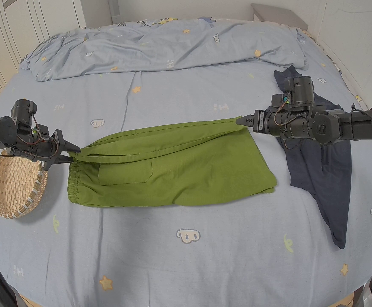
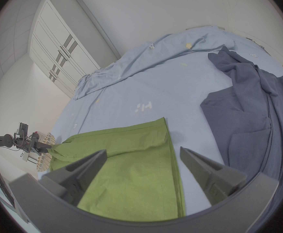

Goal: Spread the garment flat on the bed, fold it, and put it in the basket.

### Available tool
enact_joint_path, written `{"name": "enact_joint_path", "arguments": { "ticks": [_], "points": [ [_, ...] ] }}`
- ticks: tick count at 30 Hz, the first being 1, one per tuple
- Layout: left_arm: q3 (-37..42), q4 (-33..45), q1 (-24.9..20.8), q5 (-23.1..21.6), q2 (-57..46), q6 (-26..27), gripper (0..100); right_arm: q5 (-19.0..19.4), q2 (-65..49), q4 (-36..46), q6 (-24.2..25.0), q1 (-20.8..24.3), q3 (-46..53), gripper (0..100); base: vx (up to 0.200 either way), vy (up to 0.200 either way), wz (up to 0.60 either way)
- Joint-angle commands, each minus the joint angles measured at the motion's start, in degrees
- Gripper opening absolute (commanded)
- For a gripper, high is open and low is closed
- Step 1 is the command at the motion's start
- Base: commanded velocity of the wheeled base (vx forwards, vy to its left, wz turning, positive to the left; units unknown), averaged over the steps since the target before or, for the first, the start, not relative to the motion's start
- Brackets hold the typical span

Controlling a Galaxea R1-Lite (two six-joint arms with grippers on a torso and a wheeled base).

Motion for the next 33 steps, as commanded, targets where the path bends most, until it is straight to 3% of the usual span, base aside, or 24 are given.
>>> {"name": "enact_joint_path", "arguments": {
  "ticks": [1,8,20,33],
  "points": [
    [-1.58,0.02,-0.15,-0.28,0.75,-0.29,100,-0.55,0.61,0.05,-0.12,0.20,0.52,100,0.000,0.000,0.00],
    [-3.08,0.02,-0.76,-0.89,0.57,-1.96,100,-0.64,0.00,0.05,-0.03,0.47,1.66,100,0.000,0.000,0.00],
    [-8.88,-6.31,-1.55,-0.36,4.35,-11.46,100,-2.22,-0.36,-0.75,-0.03,0.47,2.36,100,0.000,0.000,0.00],
    [-13.36,-7.10,-0.32,-0.36,6.02,-13.13,100,-3.45,-3.87,-1.01,0.06,0.64,6.93,100,0.000,0.000,0.00]
  ]
}}
